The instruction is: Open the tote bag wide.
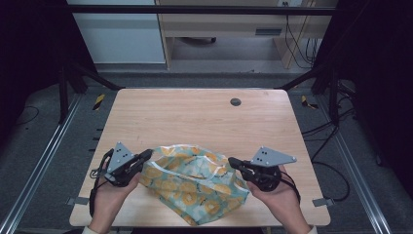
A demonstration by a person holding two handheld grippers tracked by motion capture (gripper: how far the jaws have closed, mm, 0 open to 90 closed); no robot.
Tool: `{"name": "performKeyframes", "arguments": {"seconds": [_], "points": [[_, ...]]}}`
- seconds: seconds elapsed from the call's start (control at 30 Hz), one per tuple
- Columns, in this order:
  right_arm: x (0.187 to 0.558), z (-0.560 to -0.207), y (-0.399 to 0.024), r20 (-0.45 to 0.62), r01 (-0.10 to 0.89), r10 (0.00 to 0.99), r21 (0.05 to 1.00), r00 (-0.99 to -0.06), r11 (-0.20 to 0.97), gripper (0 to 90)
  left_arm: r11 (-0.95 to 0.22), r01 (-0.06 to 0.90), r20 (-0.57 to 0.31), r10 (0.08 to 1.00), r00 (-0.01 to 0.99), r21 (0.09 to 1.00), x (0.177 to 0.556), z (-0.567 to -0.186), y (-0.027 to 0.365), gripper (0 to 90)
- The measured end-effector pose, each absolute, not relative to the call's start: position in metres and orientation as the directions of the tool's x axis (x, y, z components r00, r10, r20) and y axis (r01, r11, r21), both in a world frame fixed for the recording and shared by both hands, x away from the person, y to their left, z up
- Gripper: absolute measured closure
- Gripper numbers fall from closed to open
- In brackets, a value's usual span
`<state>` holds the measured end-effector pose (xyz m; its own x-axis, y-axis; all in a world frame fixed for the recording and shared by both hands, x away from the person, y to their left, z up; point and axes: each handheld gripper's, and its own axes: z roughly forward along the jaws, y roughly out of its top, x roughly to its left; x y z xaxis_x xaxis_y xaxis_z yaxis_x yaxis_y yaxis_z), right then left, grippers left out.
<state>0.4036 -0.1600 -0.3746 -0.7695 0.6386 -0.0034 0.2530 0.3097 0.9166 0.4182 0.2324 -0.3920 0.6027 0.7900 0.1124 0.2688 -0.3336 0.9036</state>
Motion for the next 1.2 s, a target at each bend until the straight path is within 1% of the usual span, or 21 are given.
{"name": "performKeyframes", "arguments": {"seconds": [0.13, 0.2, 0.37, 0.53, 0.67, 0.87, 1.07, 1.2], "points": [[0.396, -0.379, -0.162, -0.001, 0.252, 0.628, 0.916, -0.778, 0.313, 90.0, -0.327, 0.261, 0.105, 0.781, 0.615, 0.908, 0.406, -0.401, 0.236, 90.0], [0.391, -0.384, -0.164, 0.008, 0.258, 0.621, 0.914, -0.784, 0.314, 90.0, -0.343, 0.259, 0.111, 0.768, 0.631, 0.903, 0.398, -0.410, 0.239, 90.0], [0.384, -0.396, -0.165, 0.019, 0.270, 0.607, 0.907, -0.795, 0.325, 90.0, -0.362, 0.271, 0.108, 0.753, 0.649, 0.892, 0.391, -0.420, 0.243, 90.0], [0.379, -0.417, -0.165, 0.050, 0.301, 0.590, 0.892, -0.806, 0.336, 90.0, -0.377, 0.285, 0.095, 0.731, 0.675, 0.881, 0.389, -0.429, 0.243, 90.0], [0.379, -0.427, -0.166, 0.062, 0.317, 0.581, 0.882, -0.812, 0.349, 90.0, -0.448, 0.296, 0.120, 0.695, 0.709, 0.844, 0.390, -0.441, 0.237, 90.0], [0.380, -0.439, -0.168, 0.071, 0.335, 0.576, 0.868, -0.815, 0.367, 90.0, -0.470, 0.322, 0.108, 0.684, 0.722, 0.822, 0.394, -0.448, 0.234, 90.0], [0.383, -0.450, -0.169, 0.074, 0.358, 0.582, 0.849, -0.810, 0.390, 90.0, -0.534, 0.328, 0.139, 0.658, 0.740, 0.779, 0.399, -0.457, 0.227, 90.0], [0.383, -0.455, -0.168, 0.060, 0.359, 0.573, 0.832, -0.818, 0.424, 90.0, -0.589, 0.320, 0.187, 0.640, 0.745, 0.742, 0.402, -0.461, 0.222, 90.0]]}}
